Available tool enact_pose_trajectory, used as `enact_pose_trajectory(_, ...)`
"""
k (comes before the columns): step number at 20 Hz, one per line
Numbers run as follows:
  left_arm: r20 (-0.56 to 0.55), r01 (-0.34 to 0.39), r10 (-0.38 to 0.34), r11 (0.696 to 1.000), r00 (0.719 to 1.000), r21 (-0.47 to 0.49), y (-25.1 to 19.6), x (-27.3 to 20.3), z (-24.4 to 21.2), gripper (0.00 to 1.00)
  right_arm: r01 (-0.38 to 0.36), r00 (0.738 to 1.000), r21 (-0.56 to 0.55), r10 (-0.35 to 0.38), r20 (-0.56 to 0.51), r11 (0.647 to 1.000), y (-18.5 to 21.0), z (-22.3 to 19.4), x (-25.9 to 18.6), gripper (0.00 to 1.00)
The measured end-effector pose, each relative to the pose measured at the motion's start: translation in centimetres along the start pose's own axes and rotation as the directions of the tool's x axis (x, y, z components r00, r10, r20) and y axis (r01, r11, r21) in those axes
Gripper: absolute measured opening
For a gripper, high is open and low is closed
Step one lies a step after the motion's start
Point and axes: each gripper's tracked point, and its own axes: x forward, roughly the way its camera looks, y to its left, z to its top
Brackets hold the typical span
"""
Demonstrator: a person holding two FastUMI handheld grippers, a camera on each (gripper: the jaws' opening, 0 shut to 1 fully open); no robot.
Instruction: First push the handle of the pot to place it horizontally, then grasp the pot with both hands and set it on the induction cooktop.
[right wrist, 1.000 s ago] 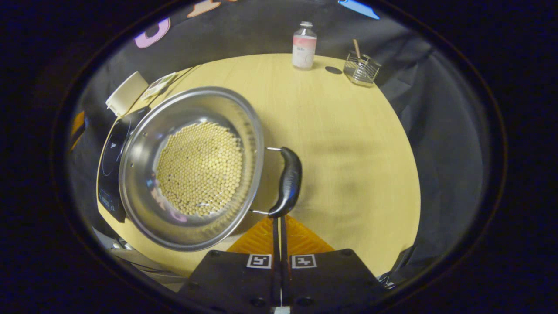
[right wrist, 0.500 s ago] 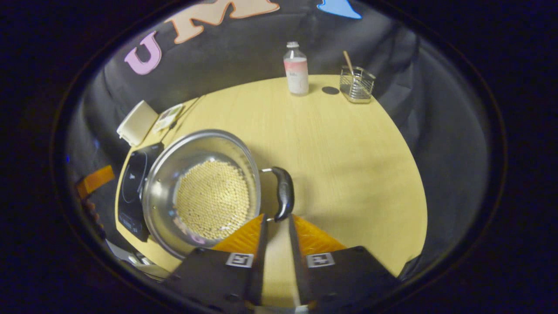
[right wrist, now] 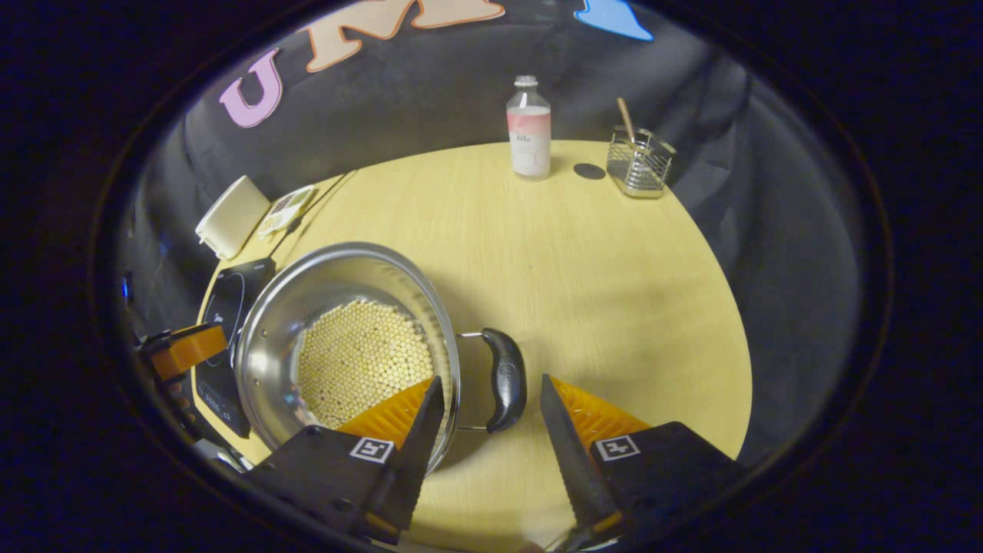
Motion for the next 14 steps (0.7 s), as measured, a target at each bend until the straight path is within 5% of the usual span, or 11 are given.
enact_pose_trajectory(4, -0.092, 0.002, -0.001, 1.0, 0.996, 0.011, 0.0, 2.5, -1.7, 1.0, -0.003, 0.999, -0.007, 0.003, -0.051, 1.0, 0.3, -0.5, 1.9, 0.77)
enact_pose_trajectory(14, -0.171, -0.009, 0.03, 0.993, 0.985, 0.119, -0.6, 6.7, -2.7, 0.83, -0.013, 0.996, -0.024, 0.011, -0.084, 1.0, 0.7, 0.0, 4.1, 0.62)
